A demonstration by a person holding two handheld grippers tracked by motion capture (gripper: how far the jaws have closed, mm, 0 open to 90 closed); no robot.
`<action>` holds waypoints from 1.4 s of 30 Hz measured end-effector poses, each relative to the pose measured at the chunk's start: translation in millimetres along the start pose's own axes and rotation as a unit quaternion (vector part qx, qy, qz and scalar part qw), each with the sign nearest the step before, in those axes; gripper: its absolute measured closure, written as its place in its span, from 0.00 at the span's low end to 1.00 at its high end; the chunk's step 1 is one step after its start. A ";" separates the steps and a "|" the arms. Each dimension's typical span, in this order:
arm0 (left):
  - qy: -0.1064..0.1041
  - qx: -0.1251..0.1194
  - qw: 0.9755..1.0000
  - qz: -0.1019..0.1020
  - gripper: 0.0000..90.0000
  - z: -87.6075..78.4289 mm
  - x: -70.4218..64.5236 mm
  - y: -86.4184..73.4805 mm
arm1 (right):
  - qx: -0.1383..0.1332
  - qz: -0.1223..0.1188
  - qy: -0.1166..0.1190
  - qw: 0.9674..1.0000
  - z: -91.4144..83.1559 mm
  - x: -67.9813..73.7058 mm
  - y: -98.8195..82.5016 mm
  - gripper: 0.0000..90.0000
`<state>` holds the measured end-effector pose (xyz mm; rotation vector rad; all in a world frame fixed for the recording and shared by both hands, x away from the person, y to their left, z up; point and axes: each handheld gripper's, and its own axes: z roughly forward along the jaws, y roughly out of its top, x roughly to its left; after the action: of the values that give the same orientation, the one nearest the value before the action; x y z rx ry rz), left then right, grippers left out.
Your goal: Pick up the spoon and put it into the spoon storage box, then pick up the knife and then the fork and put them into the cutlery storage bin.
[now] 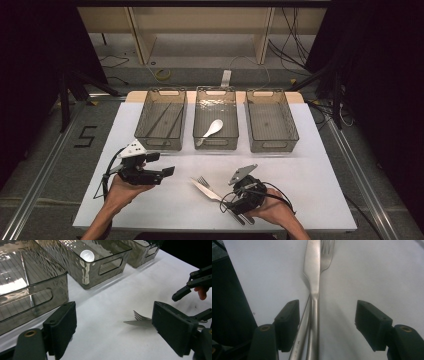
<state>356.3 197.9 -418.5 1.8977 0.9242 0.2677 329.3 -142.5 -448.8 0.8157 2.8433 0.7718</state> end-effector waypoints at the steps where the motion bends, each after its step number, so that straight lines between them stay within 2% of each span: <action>1: -0.001 -0.003 1.000 -0.002 0.22 -0.9 -0.1 -0.6 | -0.001 -0.011 -0.006 1.000 1.5 -0.7 -0.3 0.43; 3: -0.003 -0.005 1.000 -0.003 0.21 -2.7 -0.5 -1.5 | 0.006 0.003 -0.005 1.000 2.2 1.4 1.3 0.43; 4: -0.004 -0.007 1.000 -0.004 0.21 -3.1 -1.1 -2.1 | 0.006 -0.012 -0.005 1.000 3.5 -0.2 0.7 0.43; 9: -0.007 -0.010 1.000 0.002 0.17 -4.6 -5.2 -3.5 | 0.023 -0.003 -0.001 1.000 5.8 0.4 2.5 0.44; 12: -0.006 -0.014 1.000 0.005 0.15 -6.0 -7.8 -3.9 | 0.019 -0.015 -0.001 1.000 7.5 -0.9 2.6 0.44; 14: -0.004 -0.014 1.000 0.009 0.14 -6.9 -8.8 -4.5 | 0.019 -0.014 0.000 1.000 7.9 -0.6 3.0 0.45; 15: -0.005 -0.014 1.000 0.009 0.14 -7.2 -9.2 -4.7 | 0.026 -0.001 0.002 1.000 7.0 1.0 3.7 0.46; 17: -0.005 -0.015 1.000 0.009 0.14 -7.7 -9.8 -5.0 | 0.027 0.001 0.006 1.000 7.2 1.6 4.2 0.47; 18: -0.004 -0.015 1.000 0.009 0.14 -7.7 -10.2 -5.3 | 0.032 -0.014 0.006 0.999 7.2 -0.2 3.8 0.47; 20: -0.003 -0.013 1.000 0.010 0.14 -7.6 -10.5 -5.9 | 0.035 -0.011 0.004 0.999 8.4 -0.5 4.0 0.48; 21: -0.003 -0.013 1.000 0.011 0.14 -7.5 -10.7 -6.1 | 0.035 -0.008 0.005 0.999 9.0 -0.2 4.1 0.48; 22: -0.004 -0.012 1.000 0.013 0.14 -7.7 -10.9 -6.1 | 0.041 -0.017 0.008 0.999 8.6 -1.1 3.8 0.49; 23: -0.004 -0.011 1.000 0.015 0.14 -7.8 -11.0 -6.2 | 0.043 -0.016 0.009 0.999 8.6 -0.8 3.7 0.50; 28: -0.001 -0.009 1.000 0.022 0.14 -9.5 -12.5 -7.1 | 0.054 -0.020 0.003 0.998 8.2 0.8 4.2 0.54; 31: -0.001 -0.007 1.000 0.024 0.14 -9.5 -13.1 -7.7 | 0.058 -0.009 0.005 0.998 7.4 2.5 4.2 0.57; 32: 0.000 -0.007 1.000 0.025 0.14 -9.5 -13.0 -7.7 | 0.063 -0.022 0.005 0.998 6.9 1.4 3.8 0.58; 37: 0.001 -0.009 1.000 0.023 0.14 -9.7 -12.8 -7.8 | 0.067 -0.024 0.009 0.997 7.2 2.2 4.8 0.63; 38: 0.001 -0.009 1.000 0.026 0.14 -9.7 -12.8 -7.8 | 0.068 -0.016 0.009 0.997 7.7 3.3 5.3 0.64; 41: 0.002 -0.008 1.000 0.028 0.15 -9.4 -13.2 -8.0 | 0.076 -0.026 0.007 0.997 9.1 2.9 5.9 0.67; 42: 0.002 -0.007 1.000 0.029 0.15 -9.4 -13.2 -8.0 | 0.076 -0.014 0.007 0.997 9.5 4.4 6.7 0.68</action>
<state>338.3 196.9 -417.9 1.9140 0.8694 0.3121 330.7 -131.2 -453.5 0.7883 2.9488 0.5656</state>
